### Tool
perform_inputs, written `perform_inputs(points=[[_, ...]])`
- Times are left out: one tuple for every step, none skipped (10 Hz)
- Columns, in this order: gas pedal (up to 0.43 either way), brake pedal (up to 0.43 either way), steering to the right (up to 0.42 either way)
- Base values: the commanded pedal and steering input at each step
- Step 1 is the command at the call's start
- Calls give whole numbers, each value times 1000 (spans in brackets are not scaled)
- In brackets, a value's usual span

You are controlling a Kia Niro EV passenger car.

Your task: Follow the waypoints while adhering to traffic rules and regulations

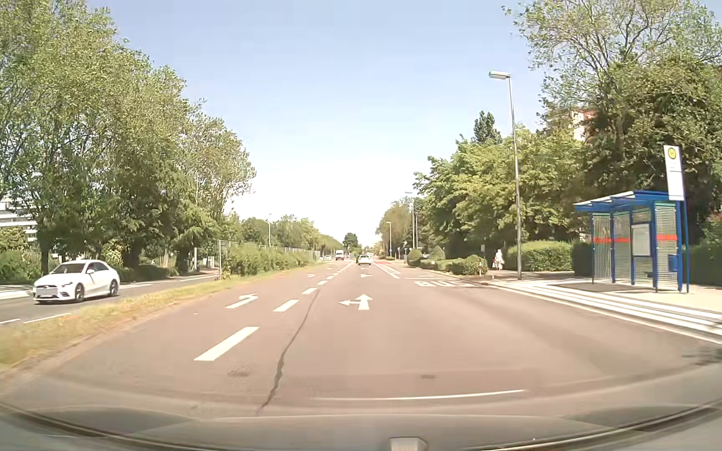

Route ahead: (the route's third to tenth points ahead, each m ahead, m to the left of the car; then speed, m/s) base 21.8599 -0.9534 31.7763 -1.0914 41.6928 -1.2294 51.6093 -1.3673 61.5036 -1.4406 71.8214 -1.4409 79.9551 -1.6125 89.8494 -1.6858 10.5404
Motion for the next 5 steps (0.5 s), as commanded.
perform_inputs(points=[[118, 0, -7], [118, 0, -7], [118, 0, -7], [118, 0, -7], [118, 0, -4]])
